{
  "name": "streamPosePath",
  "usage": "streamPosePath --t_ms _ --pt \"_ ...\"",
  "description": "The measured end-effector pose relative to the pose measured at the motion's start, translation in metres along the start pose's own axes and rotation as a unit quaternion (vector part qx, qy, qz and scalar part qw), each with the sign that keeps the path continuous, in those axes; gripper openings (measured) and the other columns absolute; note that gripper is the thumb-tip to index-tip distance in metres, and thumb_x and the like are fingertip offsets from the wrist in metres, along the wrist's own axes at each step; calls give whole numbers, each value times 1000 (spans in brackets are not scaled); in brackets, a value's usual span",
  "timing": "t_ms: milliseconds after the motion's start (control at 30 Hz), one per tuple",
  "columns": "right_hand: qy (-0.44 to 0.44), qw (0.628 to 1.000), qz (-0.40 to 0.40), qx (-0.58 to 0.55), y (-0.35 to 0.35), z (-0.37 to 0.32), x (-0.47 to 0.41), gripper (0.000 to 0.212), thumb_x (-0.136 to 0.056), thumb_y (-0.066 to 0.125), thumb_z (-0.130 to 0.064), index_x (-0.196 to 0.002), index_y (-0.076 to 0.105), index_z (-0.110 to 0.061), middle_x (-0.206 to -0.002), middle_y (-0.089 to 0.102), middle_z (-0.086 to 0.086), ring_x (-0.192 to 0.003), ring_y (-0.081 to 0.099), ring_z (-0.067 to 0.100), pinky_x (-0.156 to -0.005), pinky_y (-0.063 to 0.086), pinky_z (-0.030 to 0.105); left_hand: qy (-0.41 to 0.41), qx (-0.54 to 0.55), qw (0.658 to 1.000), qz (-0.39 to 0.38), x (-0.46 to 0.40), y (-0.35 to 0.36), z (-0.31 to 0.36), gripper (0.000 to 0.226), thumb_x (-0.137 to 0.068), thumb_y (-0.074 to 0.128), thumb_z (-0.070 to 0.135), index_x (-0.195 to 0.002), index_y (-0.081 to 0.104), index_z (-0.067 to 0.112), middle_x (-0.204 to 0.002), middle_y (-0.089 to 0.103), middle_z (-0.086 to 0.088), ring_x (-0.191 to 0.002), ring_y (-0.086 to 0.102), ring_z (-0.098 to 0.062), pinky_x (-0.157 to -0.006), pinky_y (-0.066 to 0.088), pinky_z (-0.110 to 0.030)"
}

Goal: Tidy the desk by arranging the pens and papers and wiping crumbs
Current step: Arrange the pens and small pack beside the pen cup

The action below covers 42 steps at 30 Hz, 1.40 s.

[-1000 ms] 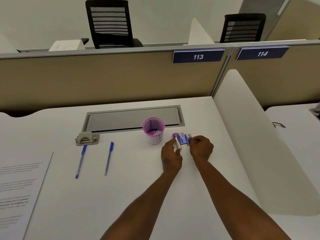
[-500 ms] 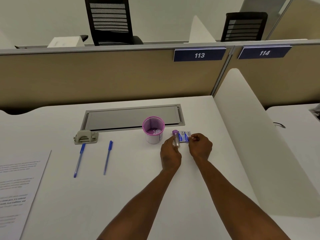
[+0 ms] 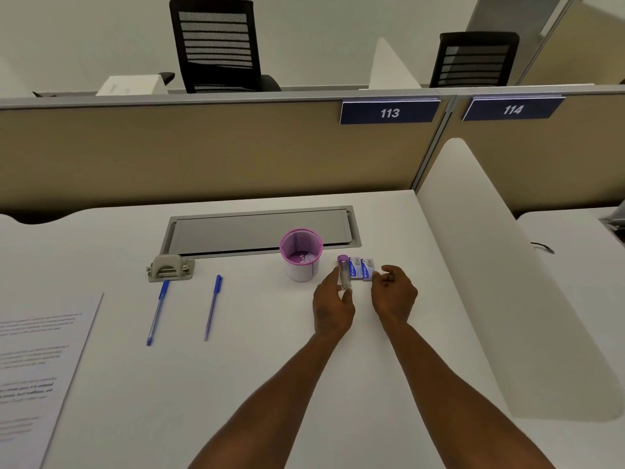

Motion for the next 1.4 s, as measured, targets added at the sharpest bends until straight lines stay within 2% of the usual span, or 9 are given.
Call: streamPosePath --t_ms 167,267,467,667,767,933,1033,1167,1400 --pt "24 999 32 -17 -10 -9 29 18 -86 70 -18 -103 68 -14 -92 70 6 -75 63 17 -74 53 31 -26 -1 1000 -17 18 -7 4 61 -92 66 23 -147 41 14 -148 49 -4 -128 54 -20 -109 45 -37" --pt "-27 999 14 -44 -11 -19 77 10 -85 69 -17 -95 68 -19 -84 68 -2 -68 61 9 -67 53 27 -20 49 999 8 58 -27 -4 54 -90 66 18 -141 49 19 -139 56 2 -115 58 -10 -101 50 -33" --pt "-58 990 -107 -75 15 -45 173 12 -82 72 -15 -79 68 -25 -67 64 -19 -64 62 -2 -63 46 12 -7 86 983 161 119 -130 -49 23 -89 68 9 -105 70 25 -103 70 15 -88 66 -2 -74 55 -16" --pt "-117 959 -256 1 90 -100 219 20 -78 75 -37 -92 71 -23 -77 68 -10 -69 64 4 -72 53 23 -68 12 951 300 97 -257 -104 11 -88 67 8 -95 71 16 -91 71 1 -81 67 -11 -65 47 -10" --pt "-144 945 -287 62 127 -122 228 36 -81 72 -41 -107 68 -18 -98 70 -1 -89 65 11 -84 53 28 -101 -61 951 284 72 -293 -125 20 -87 71 17 -106 68 11 -101 68 -7 -89 67 -24 -72 48 -19" --pt "-132 933 -301 148 170 -143 229 58 -86 61 -55 -126 56 -13 -122 61 5 -114 57 20 -95 46 30 -162 -215 950 157 35 -310 -145 55 -88 67 42 -133 54 12 -126 59 -11 -116 57 -28 -92 51 -37" --pt "-133 933 -279 182 182 -146 228 55 -85 62 -53 -123 56 -13 -117 62 4 -108 60 20 -90 48 29 -172 -217 951 138 26 -307 -147 45 -91 66 34 -128 58 11 -120 64 -10 -112 60 -26 -91 50 -32" --pt "-134 933 -268 199 184 -145 228 28 -88 66 -33 -107 66 -12 -102 69 5 -92 67 19 -80 54 27 -188 -164 955 161 28 -301 -144 29 -89 70 20 -116 67 10 -110 72 -10 -99 68 -25 -84 52 -31" --pt "-65 957 -279 37 134 -120 231 11 -76 71 -24 -84 77 -20 -81 75 -6 -74 68 7 -73 56 23 -168 -30 975 143 77 -255 -116 15 -85 72 17 -100 73 14 -92 75 -4 -80 70 -19 -78 55 -28"
Point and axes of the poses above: each hand's wrist, its own x-axis away from the middle knuckle, its own y-axis out of the palm, z = x × y, the point moved 3 cm from there along -x, towards the middle knuckle
